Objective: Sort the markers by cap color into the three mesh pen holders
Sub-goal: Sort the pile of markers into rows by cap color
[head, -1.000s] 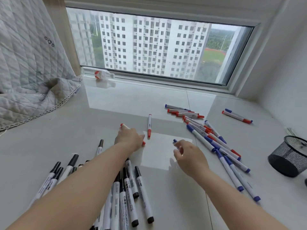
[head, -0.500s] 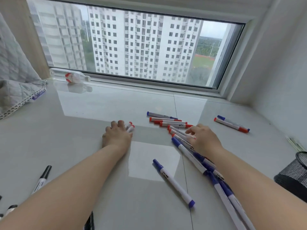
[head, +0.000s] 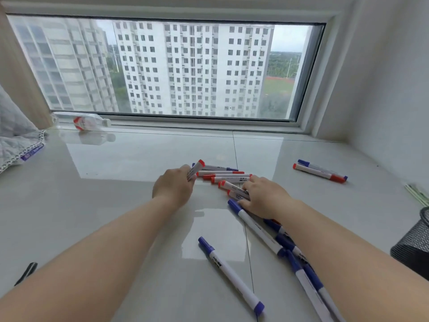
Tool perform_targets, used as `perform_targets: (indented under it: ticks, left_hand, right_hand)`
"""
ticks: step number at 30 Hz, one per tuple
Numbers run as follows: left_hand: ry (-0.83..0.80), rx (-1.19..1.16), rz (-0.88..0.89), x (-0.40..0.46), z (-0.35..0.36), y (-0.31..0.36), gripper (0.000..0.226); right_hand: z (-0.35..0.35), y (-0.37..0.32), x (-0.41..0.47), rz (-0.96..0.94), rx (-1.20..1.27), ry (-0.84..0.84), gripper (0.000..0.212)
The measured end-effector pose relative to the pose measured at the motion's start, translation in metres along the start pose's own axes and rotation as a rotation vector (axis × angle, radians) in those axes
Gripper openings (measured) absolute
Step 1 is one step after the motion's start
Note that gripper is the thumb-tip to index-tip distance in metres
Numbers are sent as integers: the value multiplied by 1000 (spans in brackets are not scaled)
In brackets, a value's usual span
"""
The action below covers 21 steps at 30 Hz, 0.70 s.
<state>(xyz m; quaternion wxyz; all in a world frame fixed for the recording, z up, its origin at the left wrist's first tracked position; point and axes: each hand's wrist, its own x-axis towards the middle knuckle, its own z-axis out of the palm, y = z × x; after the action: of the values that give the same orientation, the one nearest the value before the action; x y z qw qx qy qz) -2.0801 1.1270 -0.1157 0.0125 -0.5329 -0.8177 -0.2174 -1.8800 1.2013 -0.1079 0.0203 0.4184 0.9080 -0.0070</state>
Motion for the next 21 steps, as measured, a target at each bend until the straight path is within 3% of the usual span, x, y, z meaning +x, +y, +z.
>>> perform_targets:
  ticks: [8,12,17,21]
  left_hand:
    - [-81,48,271,31,19,46,26]
    - [-124,164,313,42,24,56,21]
    - [-190,258,339,48,28,63,19]
    - [-292,339,319,51,26,68,24]
  right_hand:
    - [5,2,-3,-128,-62,180,42]
    - [10,6,-6,-134,53,254,30]
    - [18,5,-7,-151,44,230,23]
    - [18,-3,-10,-121,124,115,18]
